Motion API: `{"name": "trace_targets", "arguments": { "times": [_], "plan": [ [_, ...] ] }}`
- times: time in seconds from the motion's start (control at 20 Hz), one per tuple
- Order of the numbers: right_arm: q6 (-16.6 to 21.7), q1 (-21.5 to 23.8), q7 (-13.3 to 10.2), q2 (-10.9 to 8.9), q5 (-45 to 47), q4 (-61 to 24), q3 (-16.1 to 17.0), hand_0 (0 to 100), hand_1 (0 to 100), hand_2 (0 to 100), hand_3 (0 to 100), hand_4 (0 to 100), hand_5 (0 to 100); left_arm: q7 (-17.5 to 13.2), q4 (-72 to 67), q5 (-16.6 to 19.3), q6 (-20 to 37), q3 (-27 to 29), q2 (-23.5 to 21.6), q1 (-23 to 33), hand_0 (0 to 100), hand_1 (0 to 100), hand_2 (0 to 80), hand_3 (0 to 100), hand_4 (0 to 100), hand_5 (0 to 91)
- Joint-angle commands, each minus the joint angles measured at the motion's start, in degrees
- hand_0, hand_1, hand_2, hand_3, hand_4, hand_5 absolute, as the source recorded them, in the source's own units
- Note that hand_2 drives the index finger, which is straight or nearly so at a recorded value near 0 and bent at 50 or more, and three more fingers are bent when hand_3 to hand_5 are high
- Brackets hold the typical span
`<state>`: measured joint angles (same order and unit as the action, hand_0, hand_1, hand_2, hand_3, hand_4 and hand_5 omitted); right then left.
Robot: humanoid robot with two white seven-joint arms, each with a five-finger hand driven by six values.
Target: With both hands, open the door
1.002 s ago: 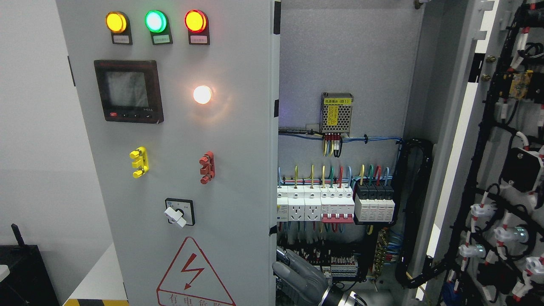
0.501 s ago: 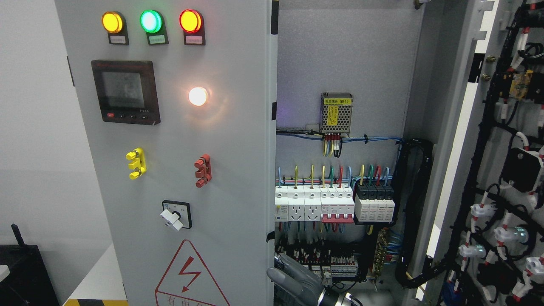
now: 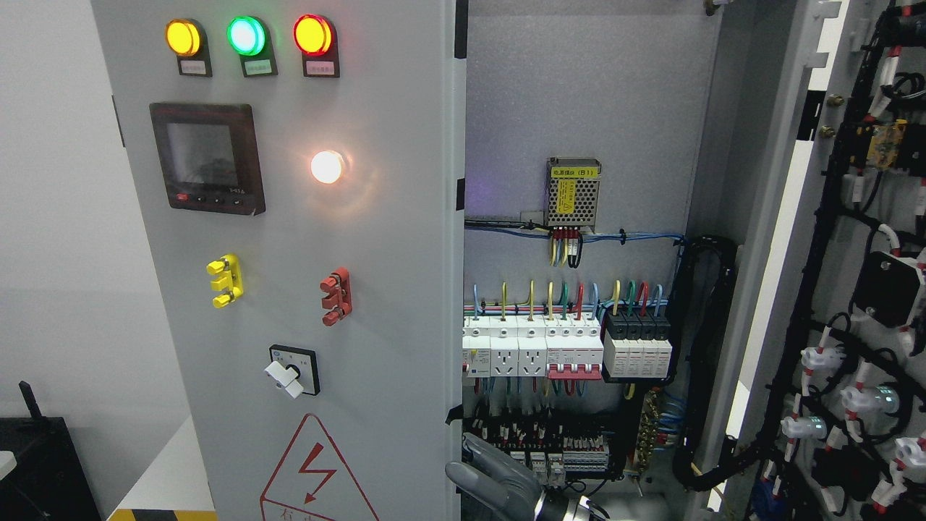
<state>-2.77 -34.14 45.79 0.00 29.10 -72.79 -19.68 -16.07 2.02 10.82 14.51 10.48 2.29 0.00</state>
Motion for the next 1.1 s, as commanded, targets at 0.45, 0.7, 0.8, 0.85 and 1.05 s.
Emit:
{"name": "trace_targets", "arguments": {
  "times": [0.45, 0.7, 0.8, 0.85, 1.05],
  "plan": [
    [0.0, 0.0, 0.3, 0.71, 5.2, -3.4, -4.9, 12, 39, 0, 0, 0, 0, 0.0, 0.0, 0.0, 0.0, 0.0, 0.0, 1.6, 12, 39, 0.0, 0, 0, 0.0],
    [0.0, 0.1, 0.7, 0.79, 5.2, -3.8, -5.5, 12, 39, 0, 0, 0, 0, 0.0, 0.0, 0.0, 0.0, 0.0, 0.0, 1.6, 12, 39, 0.0, 0, 0, 0.0],
    [0.0, 0.3, 1.0, 0.88, 5.2, -4.0, -6.0, 12, 39, 0, 0, 0, 0, 0.0, 0.0, 0.0, 0.0, 0.0, 0.0, 1.5, 12, 39, 0.0, 0, 0, 0.0],
    [0.0, 0.4, 1.0, 0.88, 5.2, -4.2, -6.0, 12, 39, 0, 0, 0, 0, 0.0, 0.0, 0.0, 0.0, 0.0, 0.0, 1.5, 12, 39, 0.0, 0, 0, 0.0],
    [0.0, 0.5, 1.1, 1.15, 5.2, -4.7, -6.5, 12, 39, 0, 0, 0, 0, 0.0, 0.0, 0.0, 0.0, 0.1, 0.0, 1.6, 12, 39, 0.0, 0, 0, 0.0]
  ]
}}
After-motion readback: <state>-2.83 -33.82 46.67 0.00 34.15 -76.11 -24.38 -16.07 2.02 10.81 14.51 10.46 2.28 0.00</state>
